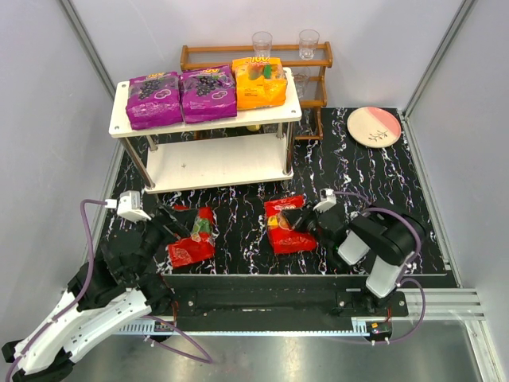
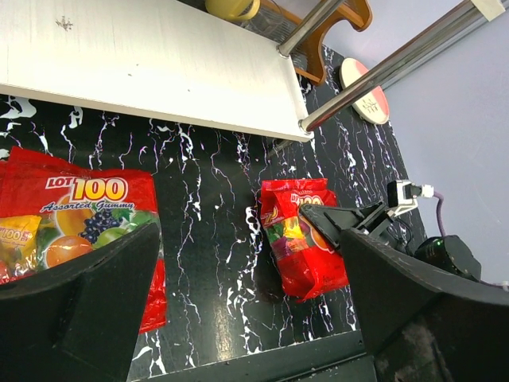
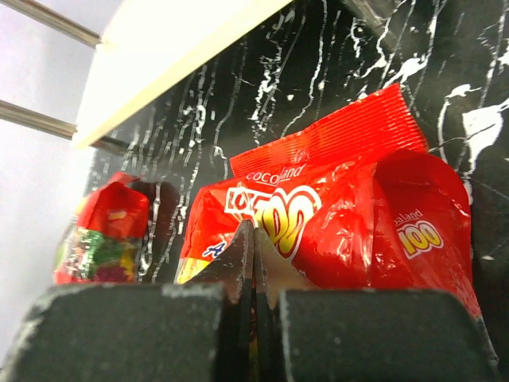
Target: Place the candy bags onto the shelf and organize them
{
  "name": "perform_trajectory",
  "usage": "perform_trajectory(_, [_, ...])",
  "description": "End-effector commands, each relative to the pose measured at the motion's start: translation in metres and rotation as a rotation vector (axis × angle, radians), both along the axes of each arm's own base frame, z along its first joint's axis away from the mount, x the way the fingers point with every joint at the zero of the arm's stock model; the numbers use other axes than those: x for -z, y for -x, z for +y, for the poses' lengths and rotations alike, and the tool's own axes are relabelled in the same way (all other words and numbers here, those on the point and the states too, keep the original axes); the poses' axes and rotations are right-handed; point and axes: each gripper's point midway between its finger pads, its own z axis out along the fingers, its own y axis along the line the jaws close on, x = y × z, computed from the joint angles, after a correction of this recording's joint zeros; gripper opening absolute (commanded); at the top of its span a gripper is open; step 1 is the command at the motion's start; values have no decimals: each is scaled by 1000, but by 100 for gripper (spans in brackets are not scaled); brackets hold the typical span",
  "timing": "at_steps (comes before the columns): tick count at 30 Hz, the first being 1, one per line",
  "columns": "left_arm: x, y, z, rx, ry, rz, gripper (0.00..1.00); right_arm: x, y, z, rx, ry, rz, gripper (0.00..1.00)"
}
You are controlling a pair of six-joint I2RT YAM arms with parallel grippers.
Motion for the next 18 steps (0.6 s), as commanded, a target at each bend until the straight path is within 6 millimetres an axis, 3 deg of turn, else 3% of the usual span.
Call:
perform_trajectory(1, [-8, -1, -2, 2, 31, -22, 99, 27, 35, 6, -80, -59, 96, 0])
perform_trajectory(3, [-9, -1, 0, -6, 32, -22, 99, 27, 35, -2, -49, -50, 102, 0])
perform_trajectory(5, [-9, 0, 2, -9, 33, -25, 99, 7, 30, -3, -31, -68, 57, 0])
perform_trajectory(6, [-10, 0, 3, -12, 35, -28, 99, 16, 34, -7, -31, -16, 91, 0])
perform_trajectory(7, [-9, 0, 2, -12, 31, -24, 99, -9, 29, -6, -28, -40, 40, 0])
perform_trajectory(8, [-9, -1, 2, -13, 29, -24, 99, -21, 23, -5, -18, -33, 19, 0])
perform_trajectory(10, [-8, -1, 1, -11, 23, -21, 99, -43, 17, -17, 34, 34, -3, 16])
perform_trajectory(11, [-8, -2, 1, -10, 22, -19, 99, -27, 23, -30, 55, 132, 56, 25])
perform_trajectory(12, [-8, -2, 0, -8, 23, -19, 99, -53, 21, -37, 91, 108, 9, 35])
perform_trajectory(13, [-8, -2, -1, -7, 25, -21, 99, -60, 17, -50, 155, 127, -2, 53])
perform_trajectory(14, [-8, -3, -2, -5, 24, -20, 99, -51, 23, -62, 184, 170, 38, 60])
perform_trajectory(15, [-7, -3, -3, -3, 25, -19, 99, -66, 25, -69, 211, 141, 5, 64])
perform_trajectory(16, [-7, -3, -4, 0, 29, -23, 99, -63, 27, -78, 246, 151, 10, 69])
perform_trajectory(17, [-6, -4, -5, 3, 27, -19, 99, -56, 33, -84, 253, 165, 38, 70])
perform_trajectory(18, [-6, -4, -6, 5, 30, -22, 99, -61, 36, -88, 263, 141, 30, 72])
